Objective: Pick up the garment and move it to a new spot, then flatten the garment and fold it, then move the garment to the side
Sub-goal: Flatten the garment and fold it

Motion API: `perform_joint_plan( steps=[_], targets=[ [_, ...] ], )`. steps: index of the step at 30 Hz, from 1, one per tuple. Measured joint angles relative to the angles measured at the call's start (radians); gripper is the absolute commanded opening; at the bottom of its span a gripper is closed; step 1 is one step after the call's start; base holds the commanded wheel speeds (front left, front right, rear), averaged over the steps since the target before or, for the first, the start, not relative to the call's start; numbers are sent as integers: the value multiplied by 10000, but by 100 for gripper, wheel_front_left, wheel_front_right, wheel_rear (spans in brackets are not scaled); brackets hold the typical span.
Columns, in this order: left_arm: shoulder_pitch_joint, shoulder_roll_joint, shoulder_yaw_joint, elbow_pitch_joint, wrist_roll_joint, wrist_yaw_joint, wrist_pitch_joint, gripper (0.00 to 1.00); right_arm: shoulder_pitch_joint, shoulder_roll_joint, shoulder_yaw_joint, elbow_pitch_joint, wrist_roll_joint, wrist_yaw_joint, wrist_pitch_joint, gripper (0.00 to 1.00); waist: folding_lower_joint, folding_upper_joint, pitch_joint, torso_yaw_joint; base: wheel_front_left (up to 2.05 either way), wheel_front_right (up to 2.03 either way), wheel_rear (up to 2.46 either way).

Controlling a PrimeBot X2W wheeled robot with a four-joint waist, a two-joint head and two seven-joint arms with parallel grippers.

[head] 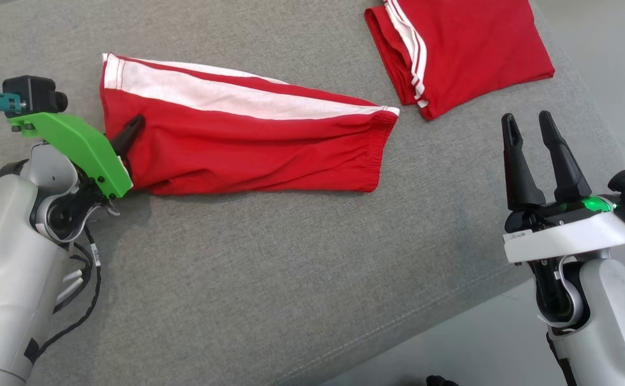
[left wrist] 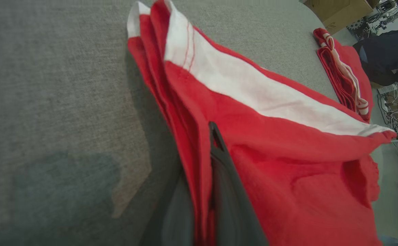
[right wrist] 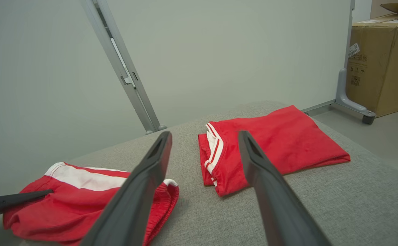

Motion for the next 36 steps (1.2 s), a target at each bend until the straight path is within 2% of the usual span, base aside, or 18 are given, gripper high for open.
perform_joint_plan(
  steps=[6,11,23,28,36],
  targets=[
    [46,-355,153,35,-464,0,-146,0,100,-130,-82,2,-105,67,0,100,0,0,-215,452,0,0,0],
    [205,-430,159,-19,-614,0,-213,0,178,-217,-151,19,-163,69,0,100,0,0,-386,837,0,0,0],
    [1466,-1005,531,631,-1254,2,-790,0,518,-328,-224,541,-186,159,0,100,0,0,-1310,2016,0,0,0],
    [1900,-1365,276,616,-1220,6,-988,0,978,-460,-349,725,-167,161,0,100,0,0,-1798,2511,0,0,0],
    [2459,-1404,-81,583,-867,29,-1402,0,1279,-600,-364,732,-134,163,0,100,0,0,-2492,3315,0,0,0]
  ],
)
